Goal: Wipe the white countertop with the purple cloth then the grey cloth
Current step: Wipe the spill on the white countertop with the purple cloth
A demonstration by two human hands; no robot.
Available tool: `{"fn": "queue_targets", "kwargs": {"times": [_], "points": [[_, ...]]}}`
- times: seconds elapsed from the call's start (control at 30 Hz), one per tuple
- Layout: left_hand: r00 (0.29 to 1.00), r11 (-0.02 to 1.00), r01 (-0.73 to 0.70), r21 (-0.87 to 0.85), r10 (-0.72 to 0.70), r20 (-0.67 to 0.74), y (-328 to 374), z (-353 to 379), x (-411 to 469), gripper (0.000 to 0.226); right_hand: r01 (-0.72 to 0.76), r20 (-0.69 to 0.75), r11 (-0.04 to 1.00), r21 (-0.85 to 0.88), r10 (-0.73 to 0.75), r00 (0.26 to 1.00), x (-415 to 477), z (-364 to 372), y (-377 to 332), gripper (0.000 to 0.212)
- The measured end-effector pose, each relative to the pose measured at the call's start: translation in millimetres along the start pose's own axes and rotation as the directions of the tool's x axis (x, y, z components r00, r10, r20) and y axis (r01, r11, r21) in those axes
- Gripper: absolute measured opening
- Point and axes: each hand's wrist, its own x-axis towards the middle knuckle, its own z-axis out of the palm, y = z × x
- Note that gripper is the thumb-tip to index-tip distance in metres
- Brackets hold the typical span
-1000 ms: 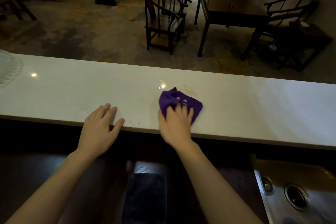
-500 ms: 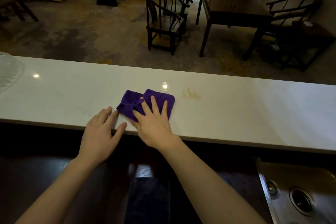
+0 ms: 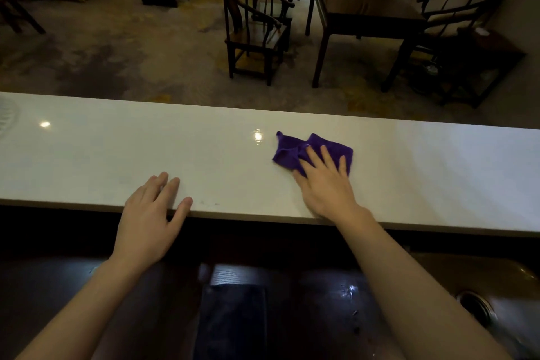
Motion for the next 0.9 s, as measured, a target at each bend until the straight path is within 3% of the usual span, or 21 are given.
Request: {"fn": "queue_targets", "kwargs": {"times": [0.23,0.5,0.67,0.9], "points": [[1.000,1.000,-0.008,0.019,0.008,0.007,-1,1,-1,0.065,-0.199,-0.036,0.980,0.010,0.199,0.979,2,-11,47,0.054],[1.000,1.000,0.012,0.019,-0.012,0.019,-2,2,0,0.063,-0.389,-0.073,0.920,0.040,0.391,0.917,40,-5,11,0.052],[0.999,1.000,0.013,0.006,-0.013,0.029,-4,1,1,0.059,-0.360,-0.066,0.932,0.049,0.363,0.929,64,1,-18,0.051],[0.999,1.000,0.026,-0.008,-0.026,0.046,-3,-1,1,0.065,-0.176,-0.040,0.980,0.097,0.180,0.983,81,10,-74,0.049]]}}
